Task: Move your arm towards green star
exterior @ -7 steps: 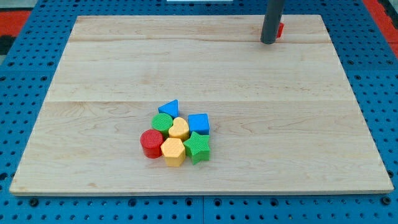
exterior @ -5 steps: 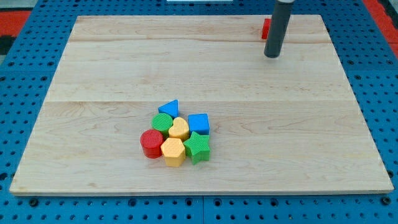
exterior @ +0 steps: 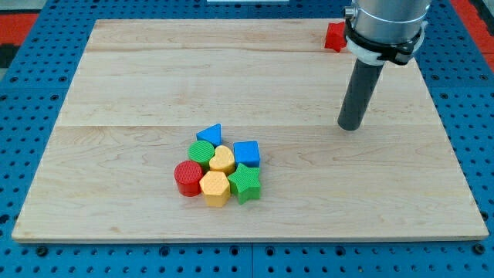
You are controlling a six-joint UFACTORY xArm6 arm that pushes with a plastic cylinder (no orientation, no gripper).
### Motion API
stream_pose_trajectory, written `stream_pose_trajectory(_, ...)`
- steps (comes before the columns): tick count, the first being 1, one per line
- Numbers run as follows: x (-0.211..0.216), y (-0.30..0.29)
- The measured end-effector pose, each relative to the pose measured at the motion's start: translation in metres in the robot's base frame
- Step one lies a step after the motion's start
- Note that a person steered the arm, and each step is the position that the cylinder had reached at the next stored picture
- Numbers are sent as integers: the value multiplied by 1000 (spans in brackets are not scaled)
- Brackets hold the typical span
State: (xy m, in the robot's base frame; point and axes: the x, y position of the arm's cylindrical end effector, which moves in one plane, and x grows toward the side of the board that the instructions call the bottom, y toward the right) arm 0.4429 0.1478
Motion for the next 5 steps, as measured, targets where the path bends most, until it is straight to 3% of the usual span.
stream_pose_trajectory(3, 17, 23)
stream_pose_trajectory(4, 51, 23)
stream_pose_trajectory(5, 89, -21)
